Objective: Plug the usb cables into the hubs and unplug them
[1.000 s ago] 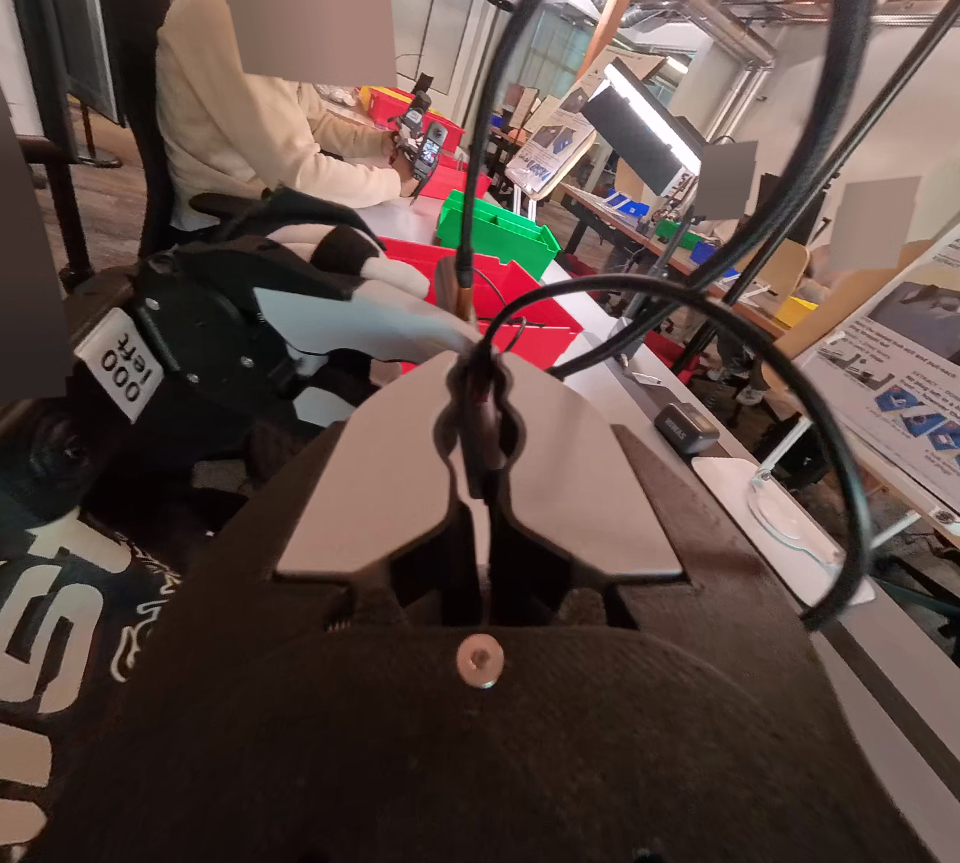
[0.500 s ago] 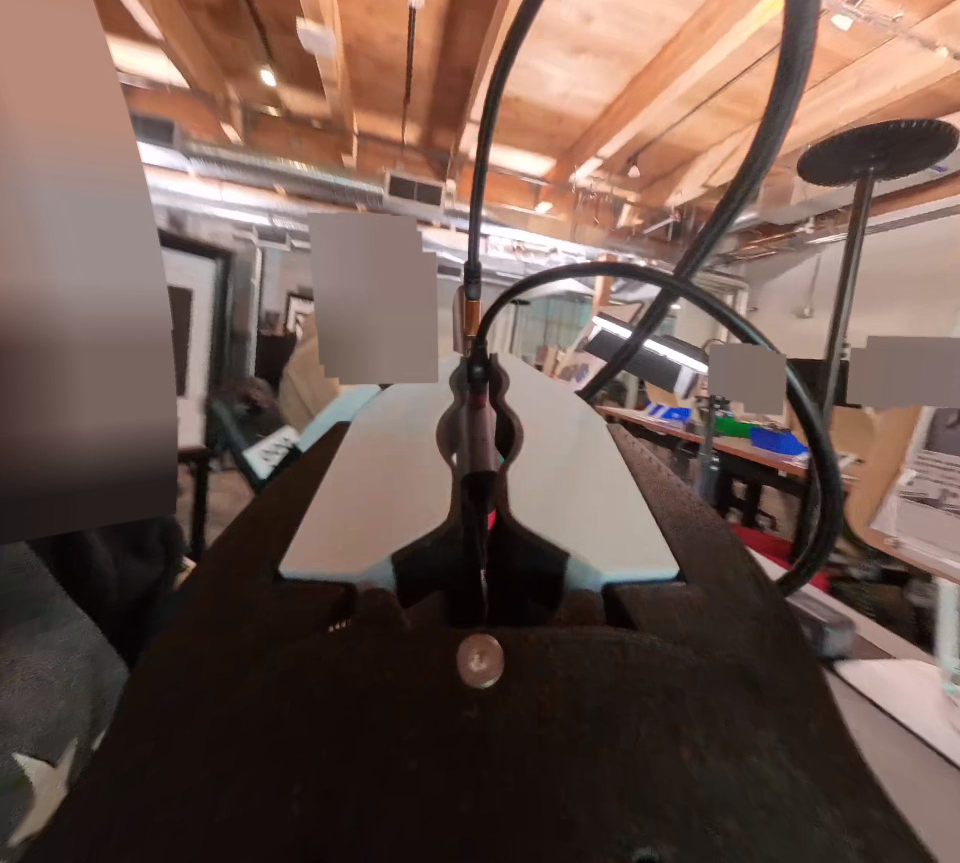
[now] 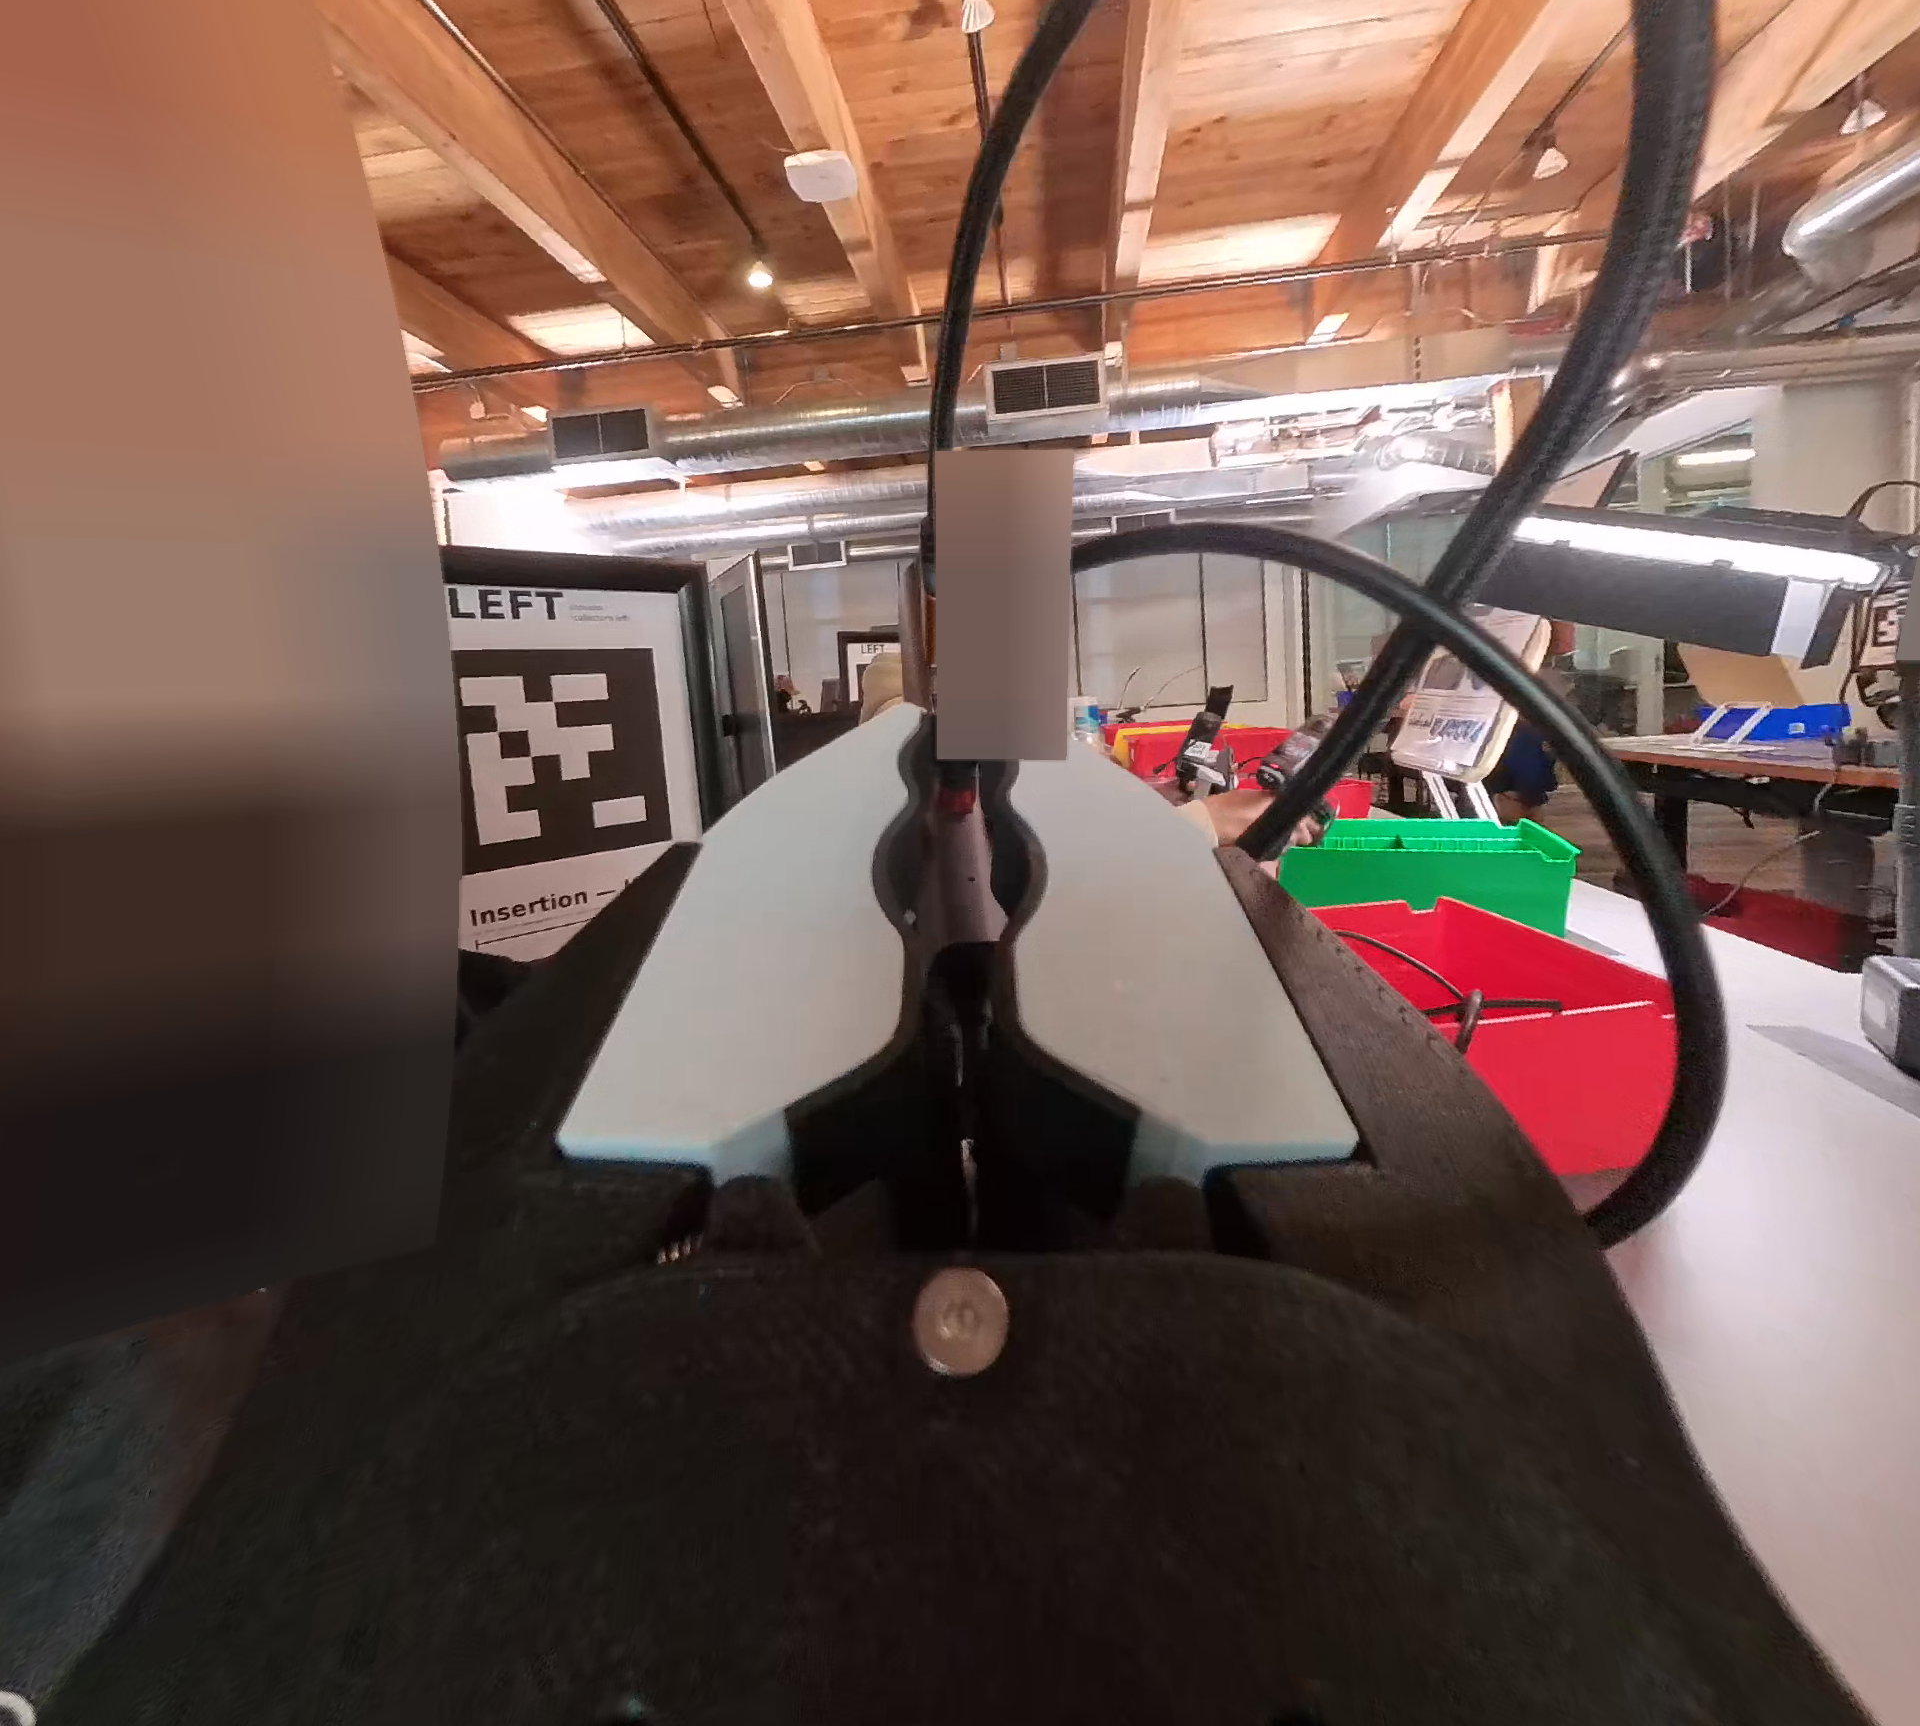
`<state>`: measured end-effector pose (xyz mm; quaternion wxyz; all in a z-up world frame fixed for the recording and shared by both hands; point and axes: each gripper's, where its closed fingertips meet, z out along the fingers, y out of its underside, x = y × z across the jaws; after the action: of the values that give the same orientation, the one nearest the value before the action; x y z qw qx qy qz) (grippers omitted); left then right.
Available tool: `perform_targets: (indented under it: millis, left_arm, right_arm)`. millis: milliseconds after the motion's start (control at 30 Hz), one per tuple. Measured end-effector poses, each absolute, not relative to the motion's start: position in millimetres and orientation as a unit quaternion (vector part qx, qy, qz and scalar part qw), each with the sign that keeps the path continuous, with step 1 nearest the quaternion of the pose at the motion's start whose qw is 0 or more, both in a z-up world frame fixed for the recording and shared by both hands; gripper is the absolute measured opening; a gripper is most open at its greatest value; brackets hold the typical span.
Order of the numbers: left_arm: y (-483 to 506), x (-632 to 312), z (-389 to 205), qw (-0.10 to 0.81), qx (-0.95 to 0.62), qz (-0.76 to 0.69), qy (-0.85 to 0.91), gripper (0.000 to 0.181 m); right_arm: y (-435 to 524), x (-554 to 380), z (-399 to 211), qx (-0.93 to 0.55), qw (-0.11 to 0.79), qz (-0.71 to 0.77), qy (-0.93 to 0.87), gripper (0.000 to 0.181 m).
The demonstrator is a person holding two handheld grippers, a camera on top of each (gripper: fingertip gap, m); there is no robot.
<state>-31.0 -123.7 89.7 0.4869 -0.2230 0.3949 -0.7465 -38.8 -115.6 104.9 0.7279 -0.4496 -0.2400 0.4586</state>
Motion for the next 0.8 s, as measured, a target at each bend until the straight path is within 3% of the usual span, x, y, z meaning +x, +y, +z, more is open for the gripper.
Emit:
perform_targets:
  millis: [100, 233, 300, 800]
  left_arm:
    - [-122.1, -30.1, 88.7, 0.459, -0.233, -0.761, 0.395, 0.017]
    - [-121.8, -29.0, 87.7, 0.424, -0.235, -0.788, 0.379, 0.016]
    - [-123.6, -27.5, 85.4, 0.412, -0.237, -0.792, 0.382, 0.016]
    - [-128.1, -26.5, 86.0, 0.395, -0.236, -0.804, 0.376, 0.017]
  right_arm:
    - [-113.9, -37.3, 103.5, -0.457, 0.728, 0.45, -0.243, 0.008]
    - [-111.7, -38.9, 95.8, -0.483, 0.714, 0.431, -0.266, 0.023]
    - [-114.2, -36.2, 98.4, -0.474, 0.73, 0.41, -0.272, 0.008]
    - [-118.1, -35.6, 102.7, -0.481, 0.741, 0.378, -0.278, 0.007]
